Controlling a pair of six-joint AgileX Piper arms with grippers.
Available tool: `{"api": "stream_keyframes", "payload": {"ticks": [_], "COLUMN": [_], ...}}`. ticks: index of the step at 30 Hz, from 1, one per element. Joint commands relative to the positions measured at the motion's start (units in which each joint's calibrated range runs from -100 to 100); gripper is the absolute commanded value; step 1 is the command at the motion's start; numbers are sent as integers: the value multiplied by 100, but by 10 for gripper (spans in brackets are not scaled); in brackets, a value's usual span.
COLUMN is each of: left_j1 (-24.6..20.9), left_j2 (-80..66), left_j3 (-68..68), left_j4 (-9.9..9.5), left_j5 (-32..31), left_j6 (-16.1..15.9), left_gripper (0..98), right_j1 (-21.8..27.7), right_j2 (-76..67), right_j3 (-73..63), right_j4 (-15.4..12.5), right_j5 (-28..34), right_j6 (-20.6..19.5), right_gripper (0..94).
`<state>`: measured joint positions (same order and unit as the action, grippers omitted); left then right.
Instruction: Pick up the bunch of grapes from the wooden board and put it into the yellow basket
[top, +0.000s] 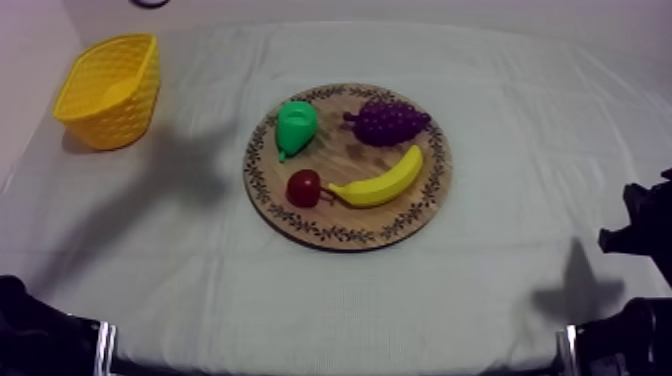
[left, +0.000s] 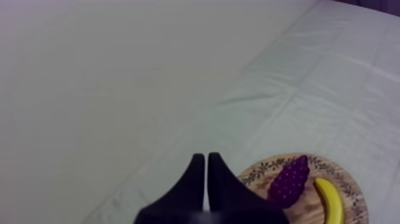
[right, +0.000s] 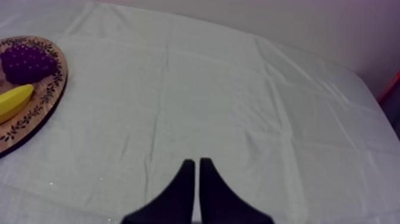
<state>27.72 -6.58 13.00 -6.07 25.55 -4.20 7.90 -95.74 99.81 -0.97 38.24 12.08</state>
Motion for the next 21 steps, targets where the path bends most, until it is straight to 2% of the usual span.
{"api": "stream_keyframes", "payload": {"ticks": [1,13,21], "left_j1": [31,339,452], "left_j2": [505,1756,2168], "left_j3": [-609,-1898,-2283], "left_j4": [4,77,58], "left_j5": [44,920,1855], "left_j6": [-26,-518,-969], "left_gripper": [0,0,0], "right_j1": [-1,-1,-1], "right_j2": [-2,-2,-2], "right_j3": [-3,-3,-3], "right_j4": [2,2,2], "right_j5": [-1,-1,-1], "right_j6": [1,1,1], "right_gripper": [5,5,5]}}
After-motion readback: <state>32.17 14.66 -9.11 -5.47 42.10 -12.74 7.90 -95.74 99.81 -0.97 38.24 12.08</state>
